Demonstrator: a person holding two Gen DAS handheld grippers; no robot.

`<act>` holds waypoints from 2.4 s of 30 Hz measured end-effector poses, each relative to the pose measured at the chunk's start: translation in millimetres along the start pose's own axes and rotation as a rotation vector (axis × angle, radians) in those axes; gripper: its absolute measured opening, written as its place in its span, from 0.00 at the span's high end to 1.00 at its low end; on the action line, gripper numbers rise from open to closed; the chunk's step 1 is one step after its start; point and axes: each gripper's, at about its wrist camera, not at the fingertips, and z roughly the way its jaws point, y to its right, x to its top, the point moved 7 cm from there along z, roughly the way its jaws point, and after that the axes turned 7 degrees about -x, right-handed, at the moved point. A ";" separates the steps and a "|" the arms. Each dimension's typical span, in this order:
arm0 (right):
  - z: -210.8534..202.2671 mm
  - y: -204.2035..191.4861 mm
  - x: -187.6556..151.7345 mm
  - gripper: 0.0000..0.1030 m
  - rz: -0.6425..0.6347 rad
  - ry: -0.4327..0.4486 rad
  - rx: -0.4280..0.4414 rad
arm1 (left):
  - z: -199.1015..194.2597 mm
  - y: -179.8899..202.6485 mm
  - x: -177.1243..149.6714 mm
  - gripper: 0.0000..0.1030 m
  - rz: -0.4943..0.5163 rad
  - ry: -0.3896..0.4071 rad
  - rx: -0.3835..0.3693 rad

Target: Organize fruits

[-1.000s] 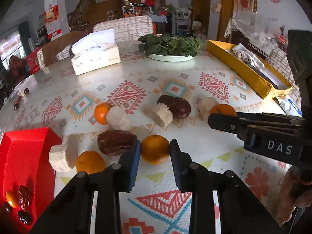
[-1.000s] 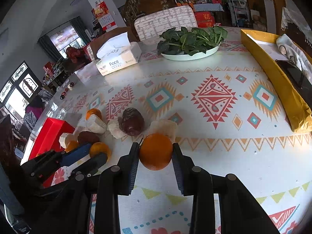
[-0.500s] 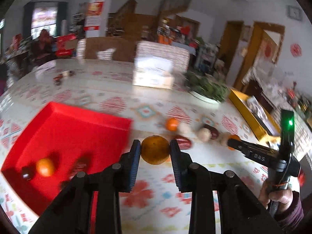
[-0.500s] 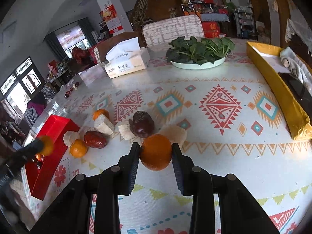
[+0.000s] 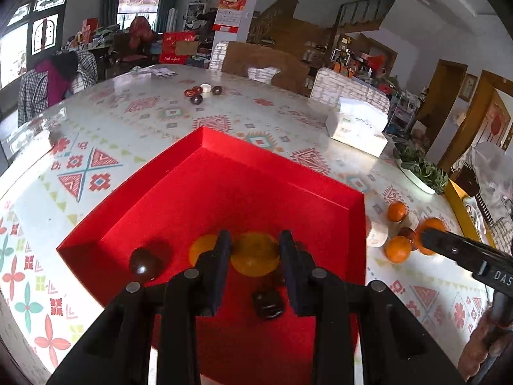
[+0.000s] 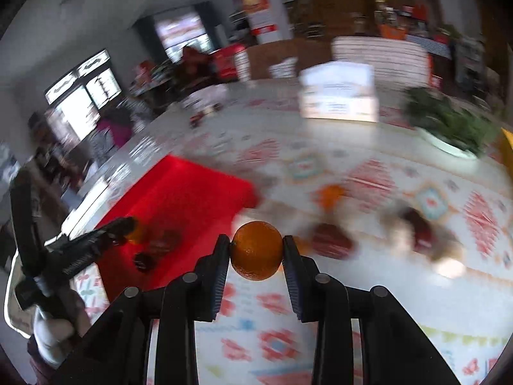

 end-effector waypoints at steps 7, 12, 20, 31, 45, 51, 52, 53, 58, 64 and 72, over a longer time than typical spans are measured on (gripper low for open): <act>57.0 -68.0 6.1 0.65 -0.113 -0.094 0.036 | -2.9 -18.4 -1.8 0.71 -0.047 0.009 -0.029; 88.6 -87.8 1.3 0.65 -0.141 -0.145 0.024 | -13.3 -30.2 1.4 0.71 -0.081 0.030 -0.057; 105.4 -92.6 10.7 0.59 -0.113 -0.149 0.021 | -29.4 -41.0 6.6 0.50 -0.122 0.061 -0.088; 31.0 -56.6 34.9 0.46 -0.069 0.017 0.004 | -42.2 -32.2 6.3 0.39 -0.141 0.063 -0.102; -85.0 152.2 -11.5 0.40 0.200 0.133 -0.316 | -36.0 68.1 -9.7 0.32 0.042 0.017 -0.212; -62.4 190.4 -30.3 0.40 0.276 0.049 -0.315 | -22.1 106.8 -24.4 0.32 0.118 -0.046 -0.234; -55.0 192.6 -31.5 0.40 0.283 0.038 -0.314 | -21.8 111.7 -26.1 0.32 0.134 -0.051 -0.233; -47.4 193.7 -30.6 0.40 0.283 0.030 -0.312 | -21.3 116.3 -27.7 0.32 0.151 -0.056 -0.232; -16.8 195.7 -31.2 0.40 0.252 -0.007 -0.347 | -14.6 134.1 -33.4 0.32 0.225 -0.080 -0.212; -3.0 196.8 -35.5 0.51 0.248 -0.035 -0.333 | 17.0 165.1 -41.0 0.32 0.307 -0.136 -0.224; -5.8 194.4 -36.0 0.58 0.238 -0.014 -0.302 | 70.8 203.9 -44.1 0.32 0.474 -0.214 -0.223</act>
